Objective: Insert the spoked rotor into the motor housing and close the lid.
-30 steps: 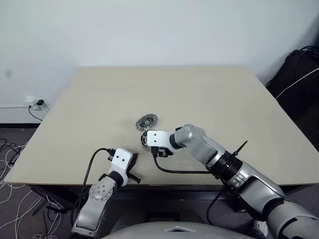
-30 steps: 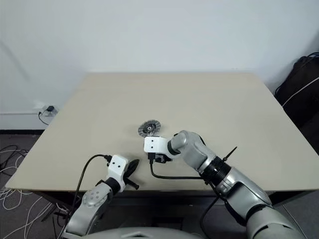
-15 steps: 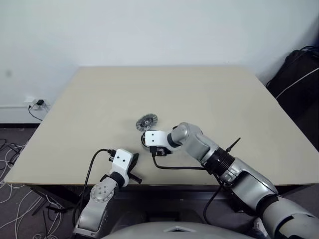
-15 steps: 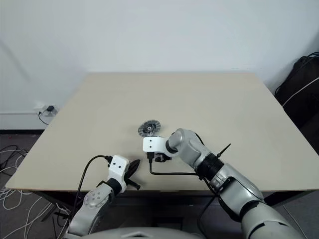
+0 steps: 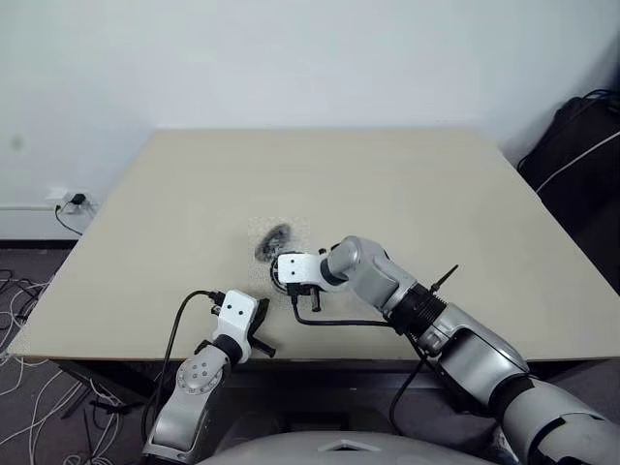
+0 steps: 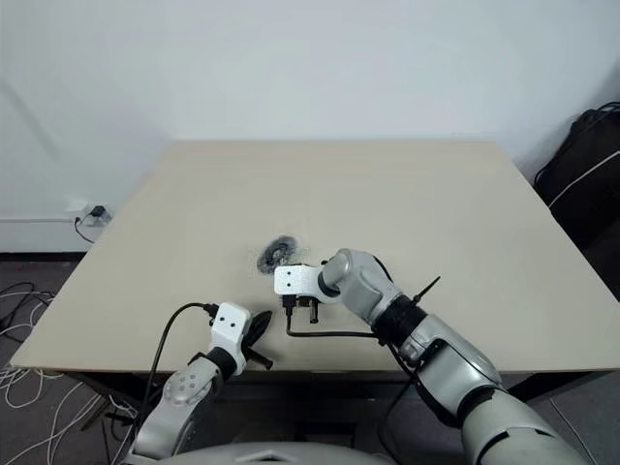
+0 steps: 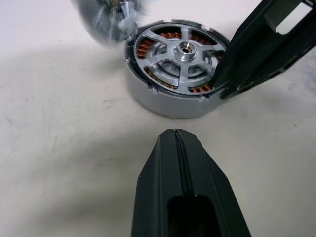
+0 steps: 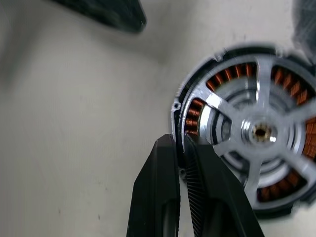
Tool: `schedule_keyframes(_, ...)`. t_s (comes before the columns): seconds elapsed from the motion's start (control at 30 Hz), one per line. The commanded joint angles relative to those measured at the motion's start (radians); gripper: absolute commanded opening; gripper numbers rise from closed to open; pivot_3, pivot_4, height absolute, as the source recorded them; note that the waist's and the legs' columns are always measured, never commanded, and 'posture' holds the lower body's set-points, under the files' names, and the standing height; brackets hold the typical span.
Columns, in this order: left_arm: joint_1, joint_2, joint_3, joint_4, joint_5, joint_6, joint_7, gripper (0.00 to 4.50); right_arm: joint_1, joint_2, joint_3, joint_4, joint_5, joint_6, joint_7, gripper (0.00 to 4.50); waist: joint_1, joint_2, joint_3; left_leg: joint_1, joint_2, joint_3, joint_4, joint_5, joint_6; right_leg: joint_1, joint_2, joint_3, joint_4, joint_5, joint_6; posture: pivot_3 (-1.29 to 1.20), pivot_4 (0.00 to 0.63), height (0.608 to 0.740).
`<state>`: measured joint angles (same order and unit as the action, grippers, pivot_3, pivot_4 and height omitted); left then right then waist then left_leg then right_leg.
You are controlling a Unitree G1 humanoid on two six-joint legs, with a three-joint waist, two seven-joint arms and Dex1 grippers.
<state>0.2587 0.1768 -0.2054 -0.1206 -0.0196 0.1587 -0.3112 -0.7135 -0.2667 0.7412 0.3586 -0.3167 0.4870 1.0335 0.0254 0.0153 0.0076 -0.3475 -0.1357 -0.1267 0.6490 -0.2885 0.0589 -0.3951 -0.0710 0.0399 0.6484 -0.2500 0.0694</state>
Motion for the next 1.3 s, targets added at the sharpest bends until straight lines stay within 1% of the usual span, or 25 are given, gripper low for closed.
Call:
schedule_keyframes(0.03,-0.006,-0.005,0.003,-0.012,-0.004,-0.025,0.000,0.00,-0.013,0.000,-0.015,0.001,-0.012,0.001,-0.003,0.03,0.000,0.000,0.000,0.000,0.000,0.000,0.000,0.000,0.000,0.000,0.000,0.000,0.000,0.000,0.000,0.00,0.000,0.740)
schedule_keyframes(0.17,-0.008,-0.004,0.001,-0.011,-0.005,-0.024,-0.003,0.00,-0.004,0.000,-0.021,-0.005,-0.012,0.014,-0.013,0.03,0.000,0.000,0.000,0.000,0.000,0.000,0.000,0.000,0.000,0.000,0.000,0.000,0.000,0.000,-0.001,0.00,0.000,0.740)
schedule_keyframes(0.3,-0.012,-0.004,-0.001,-0.009,-0.005,-0.021,-0.006,0.00,0.023,0.000,-0.059,-0.040,0.012,0.024,-0.038,0.03,0.001,0.000,0.000,0.000,0.001,0.000,0.000,0.000,-0.001,0.000,0.000,0.000,0.001,0.001,-0.001,0.00,0.000,0.740)
schedule_keyframes(0.53,-0.017,-0.007,-0.005,-0.005,-0.005,-0.018,-0.012,0.00,0.116,-0.058,-0.138,-0.219,0.015,0.092,-0.099,0.03,0.010,0.000,0.000,-0.001,0.000,0.000,0.000,0.000,0.000,0.000,0.000,0.000,0.000,0.001,-0.001,0.00,0.000,0.740)
schedule_keyframes(0.67,-0.016,-0.009,-0.009,0.001,-0.006,-0.017,-0.019,0.00,0.191,-0.100,-0.226,-0.398,0.022,0.193,-0.155,0.03,0.015,-0.001,0.001,-0.003,0.000,0.000,0.001,0.000,0.000,-0.003,-0.001,-0.001,-0.001,0.001,-0.001,0.00,0.000,0.740)
schedule_keyframes(0.73,-0.015,-0.012,-0.011,0.001,-0.005,-0.016,-0.022,0.00,0.219,-0.120,-0.250,-0.467,0.027,0.230,-0.164,0.03,0.016,-0.001,0.001,-0.005,0.000,0.000,0.001,0.000,0.000,-0.005,-0.001,-0.001,-0.001,0.001,-0.001,0.00,0.000,0.740)
schedule_keyframes(0.87,-0.016,-0.015,-0.017,0.003,-0.005,-0.014,-0.026,0.00,0.307,-0.149,-0.354,-0.639,0.065,0.370,-0.198,0.03,0.015,-0.001,0.000,-0.012,0.001,0.000,0.002,0.000,0.000,-0.011,-0.001,0.000,0.000,0.001,-0.001,0.00,0.000,0.740)
schedule_keyframes(0.93,-0.014,-0.016,-0.018,0.003,-0.007,-0.014,-0.028,0.00,0.368,-0.141,-0.425,-0.736,0.099,0.482,-0.215,0.03,0.017,-0.001,0.001,-0.014,0.001,0.000,0.003,0.000,0.000,-0.013,-0.001,0.001,0.000,0.001,-0.001,0.00,0.000,0.740)
schedule_keyframes(1.0,-0.012,-0.015,-0.018,0.003,-0.008,-0.013,-0.029,0.00,0.422,-0.139,-0.467,-0.812,0.125,0.569,-0.233,0.03,0.019,-0.002,0.001,-0.015,0.001,-0.001,0.003,0.000,0.000,-0.013,-0.001,0.001,0.000,0.001,-0.002,0.00,0.000,0.740)
schedule_keyframes(1.13,-0.010,-0.015,-0.019,0.004,-0.009,-0.010,-0.034,0.00,0.529,-0.138,-0.525,-0.948,0.173,0.707,-0.281,0.03,0.021,-0.002,0.001,-0.015,0.001,-0.001,0.004,0.000,0.000,-0.013,-0.001,0.001,0.000,0.001,-0.001,0.00,0.000,0.740)
schedule_keyframes(1.3,-0.019,-0.014,-0.020,0.010,-0.009,-0.005,-0.046,0.00,0.587,-0.104,-0.572,-1.057,0.237,0.834,-0.349,0.03,0.016,-0.002,0.002,-0.016,0.002,0.001,0.006,-0.001,0.000,-0.013,-0.001,0.001,0.000,0.001,-0.001,0.00,0.000,0.740)
